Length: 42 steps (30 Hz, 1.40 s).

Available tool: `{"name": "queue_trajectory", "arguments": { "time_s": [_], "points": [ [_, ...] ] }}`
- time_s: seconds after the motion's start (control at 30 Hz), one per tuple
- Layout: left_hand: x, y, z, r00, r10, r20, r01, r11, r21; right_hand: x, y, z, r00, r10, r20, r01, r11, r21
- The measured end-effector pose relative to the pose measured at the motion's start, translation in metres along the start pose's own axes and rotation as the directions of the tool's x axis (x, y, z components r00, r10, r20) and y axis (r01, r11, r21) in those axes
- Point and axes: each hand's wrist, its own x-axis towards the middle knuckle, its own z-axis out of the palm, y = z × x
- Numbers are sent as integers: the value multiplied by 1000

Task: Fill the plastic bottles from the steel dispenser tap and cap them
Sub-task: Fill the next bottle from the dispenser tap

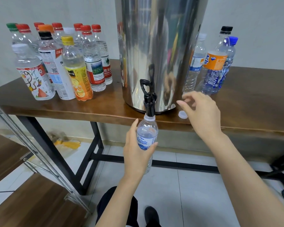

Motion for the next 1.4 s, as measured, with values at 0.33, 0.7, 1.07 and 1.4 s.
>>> {"name": "queue_trajectory", "arguments": {
  "time_s": [0.33,0.7,1.07,1.4],
  "points": [
    [2,-2,2,1000,21,-2,-21,1000,6,40,-102,-31,894,-368,254,374,927,26],
    [-1,-2,0,999,40,8,-39,995,-91,41,-108,-29,907,-354,227,358,933,24],
    [0,2,0,1000,27,5,-26,991,-128,30,-98,-11,879,-476,-32,477,875,78],
    [2,2,-2,999,33,-3,-33,993,-109,-23,-66,19,682,-599,-421,631,772,-76]
  ]
}}
